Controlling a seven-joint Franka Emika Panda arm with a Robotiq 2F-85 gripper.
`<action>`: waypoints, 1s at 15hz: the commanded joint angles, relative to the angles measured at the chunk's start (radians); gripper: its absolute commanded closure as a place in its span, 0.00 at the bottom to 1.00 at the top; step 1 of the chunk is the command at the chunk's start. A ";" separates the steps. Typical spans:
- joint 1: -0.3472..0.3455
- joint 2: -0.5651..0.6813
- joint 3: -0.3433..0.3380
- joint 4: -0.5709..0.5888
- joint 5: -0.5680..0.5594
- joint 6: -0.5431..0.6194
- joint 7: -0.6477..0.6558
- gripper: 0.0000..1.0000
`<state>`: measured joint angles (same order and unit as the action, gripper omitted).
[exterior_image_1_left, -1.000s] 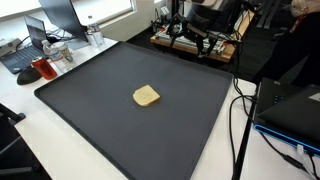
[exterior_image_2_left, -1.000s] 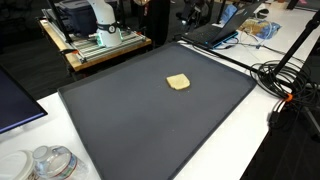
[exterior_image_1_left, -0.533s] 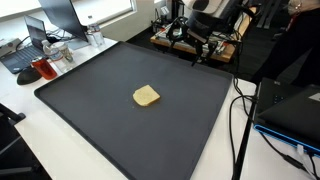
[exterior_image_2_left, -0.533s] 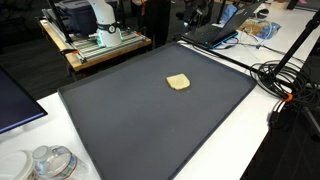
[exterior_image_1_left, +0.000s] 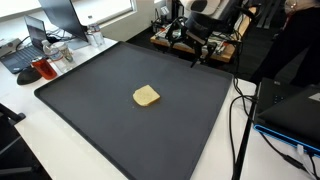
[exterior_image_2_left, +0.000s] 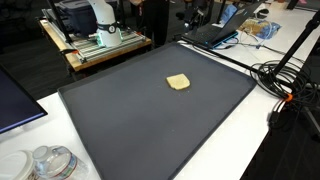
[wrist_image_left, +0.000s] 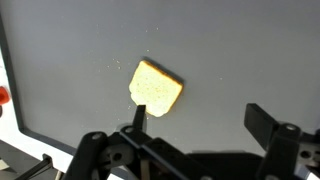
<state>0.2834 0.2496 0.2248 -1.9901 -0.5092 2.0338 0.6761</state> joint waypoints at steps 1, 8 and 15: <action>0.045 0.114 -0.046 0.145 -0.010 -0.058 0.070 0.00; 0.115 0.340 -0.130 0.459 0.039 -0.193 0.239 0.00; 0.140 0.542 -0.191 0.806 0.112 -0.460 0.325 0.00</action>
<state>0.4088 0.6864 0.0654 -1.3760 -0.4584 1.7111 0.9803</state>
